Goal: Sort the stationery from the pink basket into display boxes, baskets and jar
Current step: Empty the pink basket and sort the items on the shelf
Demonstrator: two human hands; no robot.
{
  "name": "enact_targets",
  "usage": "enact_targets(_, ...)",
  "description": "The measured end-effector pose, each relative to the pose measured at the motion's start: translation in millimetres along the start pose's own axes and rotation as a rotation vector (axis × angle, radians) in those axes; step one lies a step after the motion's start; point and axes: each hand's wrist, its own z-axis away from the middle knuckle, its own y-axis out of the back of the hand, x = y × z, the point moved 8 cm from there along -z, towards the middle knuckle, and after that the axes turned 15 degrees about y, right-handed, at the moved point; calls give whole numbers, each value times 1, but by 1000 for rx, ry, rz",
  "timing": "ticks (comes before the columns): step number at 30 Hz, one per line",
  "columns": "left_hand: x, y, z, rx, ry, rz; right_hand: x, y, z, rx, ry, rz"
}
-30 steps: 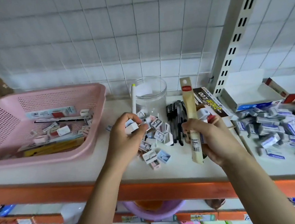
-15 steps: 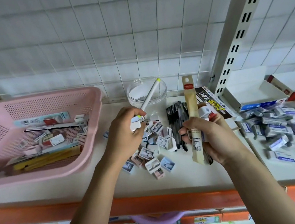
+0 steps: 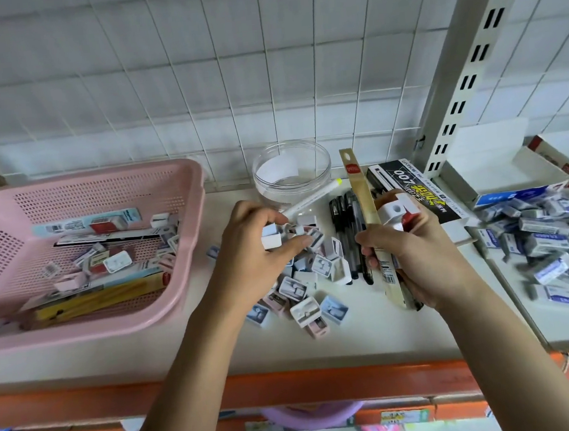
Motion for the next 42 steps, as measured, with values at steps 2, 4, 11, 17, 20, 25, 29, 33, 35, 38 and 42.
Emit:
enact_targets(2,0,1,1,20,11,5,-3,-2,0,-16,14,38)
enact_targets(4,2,1,2,30,-1,7,-6,-5,0,-36,16,65)
enact_targets(11,-2,-7,-1,-105,97,32,-9,-6,0,-64,17,105)
enact_targets(17,9,-1,-3,-53,23,113,-8,-4,0,-56,29,121)
enact_targets(20,9,4,-5,-38,11,149,-7,-1,-1,-45,25,137)
enact_targets(25,1,13,-9,-22,48,136,-3,1,-1,-45,20,145)
enact_targets(29,0,17,-7,7,51,139,-5,2,0,-42,25,160)
enact_targets(33,2,23,-2,36,32,147,-6,3,1,-33,31,180)
enact_targets(35,4,29,-1,82,-11,128,-7,3,3,-28,27,174)
enact_targets(38,6,31,0,80,-50,132,-9,1,5,-33,26,152)
enact_targets(42,9,28,4,24,-63,115,-9,1,7,-32,29,167)
